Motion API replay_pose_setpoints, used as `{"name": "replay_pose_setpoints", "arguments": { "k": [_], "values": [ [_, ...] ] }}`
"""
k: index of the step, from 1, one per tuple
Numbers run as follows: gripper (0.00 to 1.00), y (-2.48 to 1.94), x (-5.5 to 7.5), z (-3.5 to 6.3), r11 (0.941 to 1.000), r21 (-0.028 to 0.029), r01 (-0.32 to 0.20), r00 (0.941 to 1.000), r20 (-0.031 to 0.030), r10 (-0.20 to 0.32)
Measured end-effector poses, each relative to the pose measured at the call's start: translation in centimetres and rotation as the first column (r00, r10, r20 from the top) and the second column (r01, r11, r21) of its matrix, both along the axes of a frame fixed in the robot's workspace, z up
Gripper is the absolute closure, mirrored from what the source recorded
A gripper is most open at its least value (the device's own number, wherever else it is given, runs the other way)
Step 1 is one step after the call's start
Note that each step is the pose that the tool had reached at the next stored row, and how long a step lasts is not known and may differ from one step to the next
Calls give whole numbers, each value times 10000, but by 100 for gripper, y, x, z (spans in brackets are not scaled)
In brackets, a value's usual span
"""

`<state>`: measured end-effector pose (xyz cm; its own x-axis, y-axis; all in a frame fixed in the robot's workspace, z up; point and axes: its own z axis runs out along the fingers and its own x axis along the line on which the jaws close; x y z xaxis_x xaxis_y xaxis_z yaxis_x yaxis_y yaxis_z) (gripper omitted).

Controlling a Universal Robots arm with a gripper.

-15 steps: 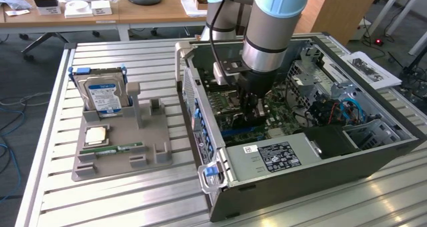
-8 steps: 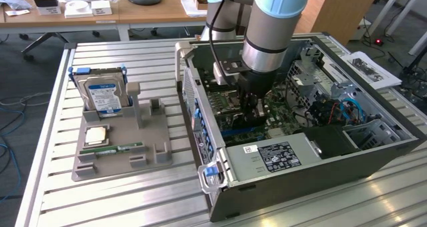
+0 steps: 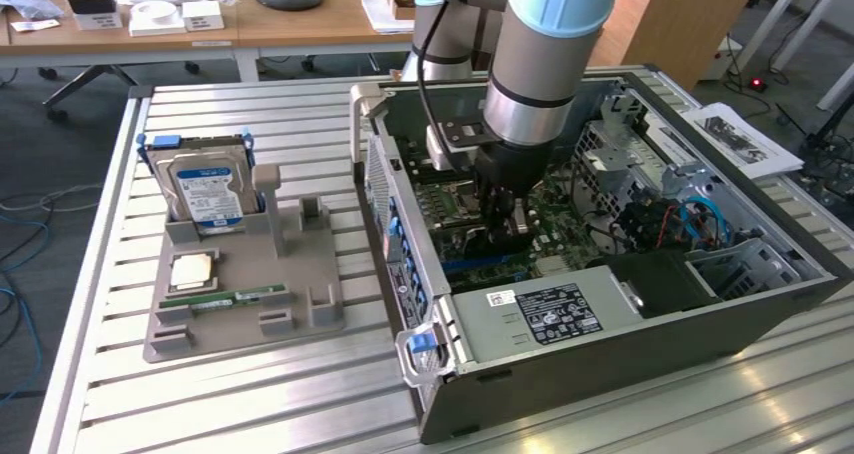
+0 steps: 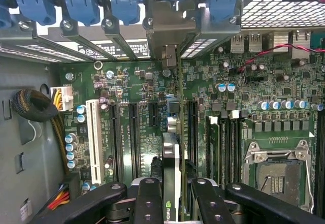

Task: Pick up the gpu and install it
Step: 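Insert the gpu into the slot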

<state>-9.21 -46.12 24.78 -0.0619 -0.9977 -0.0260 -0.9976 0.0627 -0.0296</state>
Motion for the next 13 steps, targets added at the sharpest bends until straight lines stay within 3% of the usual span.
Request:
{"name": "replay_pose_setpoints", "arguments": {
  "k": [13],
  "values": [
    [73,0,-15,-22,10000,1,17,10000,2,-17]
  ]
}}
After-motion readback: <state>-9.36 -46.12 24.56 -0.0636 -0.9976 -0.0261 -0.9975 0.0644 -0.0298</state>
